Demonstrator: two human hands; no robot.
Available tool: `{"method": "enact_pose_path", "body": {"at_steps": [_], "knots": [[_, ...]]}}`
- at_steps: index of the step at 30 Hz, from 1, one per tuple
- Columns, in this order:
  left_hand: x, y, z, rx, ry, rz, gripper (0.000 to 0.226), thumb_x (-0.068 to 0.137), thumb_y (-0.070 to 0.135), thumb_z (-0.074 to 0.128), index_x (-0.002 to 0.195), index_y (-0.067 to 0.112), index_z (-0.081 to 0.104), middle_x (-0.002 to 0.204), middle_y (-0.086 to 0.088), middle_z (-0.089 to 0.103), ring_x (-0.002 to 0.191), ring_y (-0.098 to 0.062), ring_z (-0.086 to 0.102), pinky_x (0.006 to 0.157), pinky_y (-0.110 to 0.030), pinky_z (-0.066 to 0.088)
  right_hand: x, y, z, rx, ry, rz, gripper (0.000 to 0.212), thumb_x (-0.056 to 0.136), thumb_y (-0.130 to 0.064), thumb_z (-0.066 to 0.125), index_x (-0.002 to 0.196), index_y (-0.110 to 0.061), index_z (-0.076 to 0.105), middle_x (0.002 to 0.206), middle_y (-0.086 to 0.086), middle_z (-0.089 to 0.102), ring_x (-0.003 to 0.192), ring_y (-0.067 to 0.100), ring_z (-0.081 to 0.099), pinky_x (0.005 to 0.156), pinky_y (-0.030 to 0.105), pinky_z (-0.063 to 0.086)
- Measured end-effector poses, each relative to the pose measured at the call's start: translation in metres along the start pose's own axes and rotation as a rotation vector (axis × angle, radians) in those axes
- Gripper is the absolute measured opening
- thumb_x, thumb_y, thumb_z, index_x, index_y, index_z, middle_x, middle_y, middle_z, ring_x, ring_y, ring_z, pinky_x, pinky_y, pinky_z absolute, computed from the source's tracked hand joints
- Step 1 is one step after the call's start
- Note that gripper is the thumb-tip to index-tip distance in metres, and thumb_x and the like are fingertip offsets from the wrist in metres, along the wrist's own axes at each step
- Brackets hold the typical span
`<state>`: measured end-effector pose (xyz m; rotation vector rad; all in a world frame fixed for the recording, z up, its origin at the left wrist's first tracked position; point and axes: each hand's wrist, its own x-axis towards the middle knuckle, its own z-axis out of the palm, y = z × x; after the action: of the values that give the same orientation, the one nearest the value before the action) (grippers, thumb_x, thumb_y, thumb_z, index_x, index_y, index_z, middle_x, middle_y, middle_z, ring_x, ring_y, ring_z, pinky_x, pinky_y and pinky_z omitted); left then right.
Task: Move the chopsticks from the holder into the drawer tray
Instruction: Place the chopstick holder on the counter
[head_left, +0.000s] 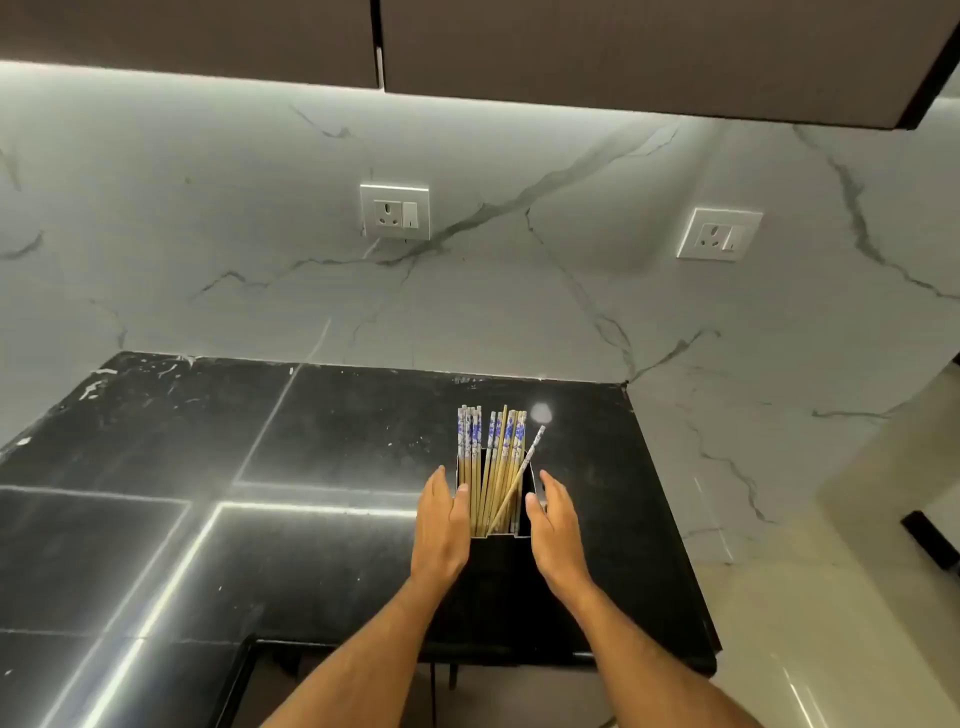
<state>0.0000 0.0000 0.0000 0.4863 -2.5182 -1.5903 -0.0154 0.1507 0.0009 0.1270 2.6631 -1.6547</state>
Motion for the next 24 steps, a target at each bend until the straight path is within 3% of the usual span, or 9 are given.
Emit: {"method": "enact_pose_path", "body": {"at_steps": [3,6,10,15,19,24], "knots": [[0.001,0.002,0.006,-0.193,-0.016,-0.024,0.042,0.106,0.032,0.037,0.147,0.024,0.043,0.151,-0.003,0.048,0.133,-0.010,0.043,0.115,-0.034,0.030,0.002,0.003,0.007,0.260,-0.040,0.082,0.033,0.105,-0.029,0.044,0.136,-0.028,0.054,0.137,-0.006,0.058,0.130,0.010,0.052,0.108,0.031,0.042],[0.000,0.006,0.011,-0.384,-0.072,-0.095,0.037,0.107,0.021,0.034,0.139,0.021,0.054,0.133,-0.002,0.062,0.123,-0.015,0.056,0.112,-0.044,0.042,-0.001,0.005,0.011,0.439,-0.101,0.112,0.034,0.106,-0.027,0.040,0.135,-0.027,0.059,0.130,-0.008,0.066,0.120,0.003,0.060,0.102,0.027,0.047],[-0.002,0.009,0.014,-0.494,-0.070,-0.115,0.038,0.108,0.018,0.032,0.138,0.018,0.055,0.130,-0.003,0.065,0.124,-0.019,0.059,0.108,-0.045,0.046,-0.002,0.008,0.018,0.515,-0.110,0.059,0.039,0.106,-0.020,0.040,0.142,-0.026,0.053,0.135,-0.010,0.063,0.126,0.004,0.056,0.104,0.027,0.045],[-0.005,0.011,0.018,-0.548,-0.005,-0.154,0.039,0.108,0.017,0.031,0.138,0.014,0.056,0.127,-0.006,0.067,0.118,-0.020,0.063,0.106,-0.048,0.048,0.001,0.007,0.024,0.581,-0.108,0.038,0.046,0.101,-0.005,0.037,0.136,-0.026,0.057,0.128,-0.012,0.067,0.123,0.005,0.059,0.096,0.020,0.050],[-0.015,0.008,0.007,-0.573,0.088,-0.167,0.038,0.108,0.018,0.031,0.133,0.013,0.059,0.122,-0.007,0.069,0.113,-0.021,0.066,0.103,-0.048,0.051,-0.004,0.000,0.033,0.610,-0.202,0.000,0.047,0.101,-0.003,0.035,0.137,-0.023,0.056,0.129,-0.008,0.067,0.121,0.007,0.060,0.099,0.026,0.051],[-0.042,0.003,-0.030,-0.598,0.207,-0.141,0.038,0.108,0.016,0.030,0.134,0.012,0.058,0.124,-0.008,0.068,0.114,-0.020,0.066,0.103,-0.045,0.052,-0.027,-0.019,0.054,0.651,-0.316,-0.045,0.044,0.103,-0.006,0.035,0.134,-0.027,0.057,0.124,-0.014,0.068,0.119,0.002,0.061,0.091,0.016,0.051]]}}
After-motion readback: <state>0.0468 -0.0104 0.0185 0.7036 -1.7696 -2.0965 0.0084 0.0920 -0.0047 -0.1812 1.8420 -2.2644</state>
